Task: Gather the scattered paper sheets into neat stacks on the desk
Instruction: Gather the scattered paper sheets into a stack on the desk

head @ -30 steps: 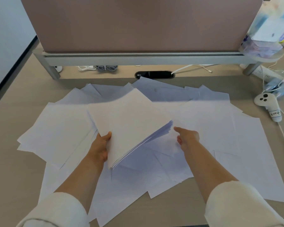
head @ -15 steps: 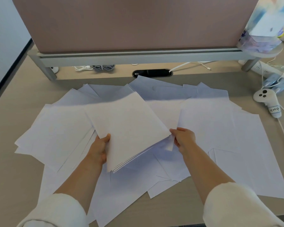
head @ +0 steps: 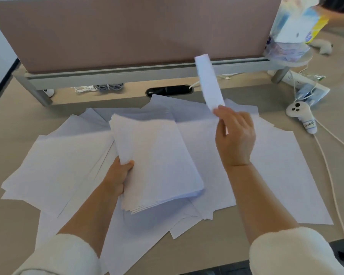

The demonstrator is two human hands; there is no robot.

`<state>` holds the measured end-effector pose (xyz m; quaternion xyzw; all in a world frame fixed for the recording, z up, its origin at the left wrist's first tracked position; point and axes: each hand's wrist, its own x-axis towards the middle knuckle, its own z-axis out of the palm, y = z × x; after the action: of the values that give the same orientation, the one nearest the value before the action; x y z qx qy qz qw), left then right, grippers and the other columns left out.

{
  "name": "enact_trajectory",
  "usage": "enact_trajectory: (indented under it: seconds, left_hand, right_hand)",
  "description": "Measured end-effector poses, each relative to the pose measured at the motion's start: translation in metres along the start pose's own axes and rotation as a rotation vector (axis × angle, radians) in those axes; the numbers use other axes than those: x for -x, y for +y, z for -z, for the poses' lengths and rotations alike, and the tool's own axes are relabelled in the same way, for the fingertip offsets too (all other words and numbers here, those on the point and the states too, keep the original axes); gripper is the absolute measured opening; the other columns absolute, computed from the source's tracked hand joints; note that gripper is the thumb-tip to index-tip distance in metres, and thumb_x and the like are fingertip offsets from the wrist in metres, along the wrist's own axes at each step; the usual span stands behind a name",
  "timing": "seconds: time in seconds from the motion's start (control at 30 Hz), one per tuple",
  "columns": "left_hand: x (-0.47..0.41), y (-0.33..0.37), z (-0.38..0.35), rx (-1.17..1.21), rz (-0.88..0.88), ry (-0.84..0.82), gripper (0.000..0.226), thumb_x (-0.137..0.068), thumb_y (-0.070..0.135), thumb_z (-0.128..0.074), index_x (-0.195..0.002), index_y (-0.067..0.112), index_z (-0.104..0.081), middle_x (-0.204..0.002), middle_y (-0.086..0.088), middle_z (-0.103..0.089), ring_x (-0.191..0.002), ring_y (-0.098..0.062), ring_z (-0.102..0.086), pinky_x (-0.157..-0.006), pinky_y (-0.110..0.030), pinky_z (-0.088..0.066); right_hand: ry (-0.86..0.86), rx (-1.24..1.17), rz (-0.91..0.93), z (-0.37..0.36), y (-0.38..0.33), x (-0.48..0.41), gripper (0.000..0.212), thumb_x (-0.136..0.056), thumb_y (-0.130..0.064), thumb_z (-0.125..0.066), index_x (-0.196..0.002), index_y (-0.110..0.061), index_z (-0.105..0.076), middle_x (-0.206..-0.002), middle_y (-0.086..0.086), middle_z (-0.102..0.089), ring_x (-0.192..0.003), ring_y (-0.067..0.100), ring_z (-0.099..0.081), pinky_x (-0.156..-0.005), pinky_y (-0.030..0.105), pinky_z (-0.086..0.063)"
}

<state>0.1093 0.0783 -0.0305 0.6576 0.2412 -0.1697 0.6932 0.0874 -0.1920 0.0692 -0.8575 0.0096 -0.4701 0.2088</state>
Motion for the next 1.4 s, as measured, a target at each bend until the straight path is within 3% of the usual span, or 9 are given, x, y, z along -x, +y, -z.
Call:
enact_trajectory:
  seconds: [0.1,0.3,0.67,0.87,0.97,1.03,1.17,1.3,1.4]
  left_hand:
    - [0.002,-0.002,-0.01,-0.051,-0.024,0.003,0.033,-0.094,0.005,-0.05,-0.127,0.009,-0.048,-0.112,-0.011,-0.058,-0.092,-0.028,-0.058,-0.083,-0.038,-0.047]
    - [0.006,-0.004,-0.008,-0.111,-0.06,-0.092,0.031,-0.095,0.003,-0.047,-0.125,0.006,-0.05,-0.111,-0.014,-0.06,-0.085,-0.02,-0.06,-0.082,-0.037,-0.049]
    - [0.003,-0.007,0.004,0.254,0.244,-0.145,0.072,-0.091,0.066,-0.014,-0.117,0.015,-0.057,-0.104,-0.008,-0.066,-0.092,-0.024,-0.061,-0.071,-0.034,-0.047]
    - [0.001,-0.01,-0.001,-0.096,0.111,-0.073,0.04,-0.092,0.024,-0.059,-0.124,0.001,-0.054,-0.122,-0.015,-0.061,-0.094,-0.029,-0.063,-0.086,-0.04,-0.049]
    - [0.003,-0.013,-0.004,-0.197,0.046,-0.052,0.038,-0.088,0.009,-0.062,-0.124,-0.001,-0.053,-0.124,-0.021,-0.06,-0.1,-0.032,-0.06,-0.087,-0.041,-0.048]
    - [0.005,-0.012,-0.004,-0.189,0.028,-0.065,0.037,-0.089,0.005,-0.06,-0.124,-0.001,-0.052,-0.122,-0.02,-0.06,-0.101,-0.032,-0.059,-0.087,-0.041,-0.048]
    - [0.011,-0.009,-0.003,-0.132,0.039,-0.119,0.03,-0.09,-0.007,-0.05,-0.115,0.009,-0.05,-0.106,-0.01,-0.059,-0.092,-0.029,-0.058,-0.086,-0.038,-0.046]
    - [0.011,-0.009,0.001,-0.169,0.049,-0.116,0.03,-0.083,-0.015,-0.05,-0.096,0.012,-0.055,-0.092,-0.01,-0.063,-0.081,-0.026,-0.06,-0.068,-0.031,-0.049]
    - [0.008,-0.01,0.0,-0.132,0.044,-0.115,0.026,-0.084,-0.008,-0.055,-0.094,0.015,-0.059,-0.093,-0.007,-0.064,-0.085,-0.025,-0.06,-0.077,-0.034,-0.05]
  right_hand:
    - [-0.202,0.046,0.195,-0.015,-0.007,0.031,0.031,-0.076,0.001,-0.048,-0.085,-0.008,-0.076,-0.092,0.008,-0.075,-0.068,0.03,-0.062,-0.056,0.029,-0.054]
    - [-0.49,-0.035,0.198,-0.026,-0.008,0.103,0.023,-0.063,0.007,-0.062,-0.078,-0.005,-0.075,-0.081,0.007,-0.074,-0.062,0.028,-0.06,-0.048,0.028,-0.052]
    - [-0.721,-0.39,0.203,-0.028,-0.028,0.144,0.013,-0.069,0.0,-0.064,-0.068,-0.009,-0.073,-0.086,0.005,-0.076,-0.07,0.024,-0.07,-0.062,0.031,-0.058]
    - [-0.883,-0.398,0.08,-0.021,-0.023,0.142,0.022,-0.054,0.008,-0.062,-0.063,-0.01,-0.069,-0.073,0.002,-0.074,-0.066,0.019,-0.071,-0.077,0.048,-0.057]
    - [-0.977,-0.364,0.018,-0.02,-0.022,0.134,0.02,-0.063,-0.005,-0.069,-0.081,-0.014,-0.069,-0.115,0.007,-0.068,-0.107,0.028,-0.062,-0.09,0.049,-0.05]
    - [-1.112,-0.217,-0.185,-0.016,-0.016,0.13,0.053,-0.07,-0.036,-0.076,-0.118,-0.023,-0.059,-0.15,0.002,-0.036,-0.139,0.025,-0.028,-0.111,0.046,-0.029]
    - [-1.151,-0.018,-0.629,-0.011,-0.012,0.115,0.103,-0.07,-0.063,-0.067,-0.149,-0.021,-0.017,-0.159,0.0,-0.005,-0.146,0.022,-0.002,-0.118,0.044,-0.014]
    - [-1.379,-0.036,-0.599,-0.009,-0.001,0.095,0.125,-0.062,-0.056,-0.078,-0.151,-0.022,0.003,-0.16,0.0,-0.001,-0.146,0.023,0.002,-0.118,0.047,-0.013]
    - [-1.532,0.019,-0.501,-0.007,0.007,0.083,0.125,-0.065,-0.045,-0.081,-0.151,-0.022,0.006,-0.16,-0.001,0.002,-0.146,0.022,0.0,-0.117,0.046,-0.017]
